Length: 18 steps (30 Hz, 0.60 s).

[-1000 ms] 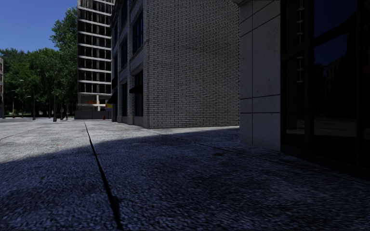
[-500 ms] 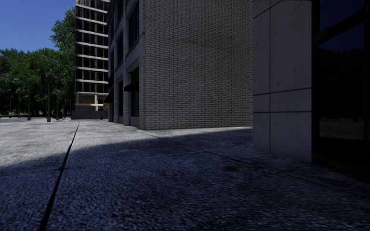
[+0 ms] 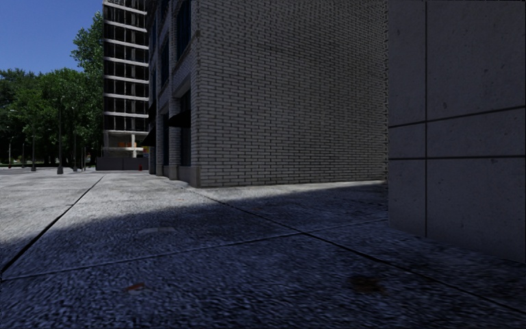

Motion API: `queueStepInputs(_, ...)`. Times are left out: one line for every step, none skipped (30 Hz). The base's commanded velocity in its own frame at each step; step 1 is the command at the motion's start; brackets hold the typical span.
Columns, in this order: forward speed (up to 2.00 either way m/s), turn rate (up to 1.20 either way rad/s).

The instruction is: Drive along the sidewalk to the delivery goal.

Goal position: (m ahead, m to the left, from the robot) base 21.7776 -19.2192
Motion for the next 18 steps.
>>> queueStepInputs(2.0,0.0)
queueStepInputs(2.0,0.0)
queueStepInputs(2.0,0.0)
queueStepInputs(2.0,0.0)
queueStepInputs(2.0,0.0)
queueStepInputs(2.0,0.0)
queueStepInputs(2.0,0.0)
queueStepInputs(2.0,0.0)
queueStepInputs(2.0,0.0)
queueStepInputs(2.0,0.0)
queueStepInputs(2.0,0.0)
queueStepInputs(2.0,0.0)
queueStepInputs(2.0,0.0)
queueStepInputs(2.0,0.0)
queueStepInputs(2.0,0.0)
queueStepInputs(2.0,0.0)
queueStepInputs(2.0,0.0)
queueStepInputs(2.0,-0.02)
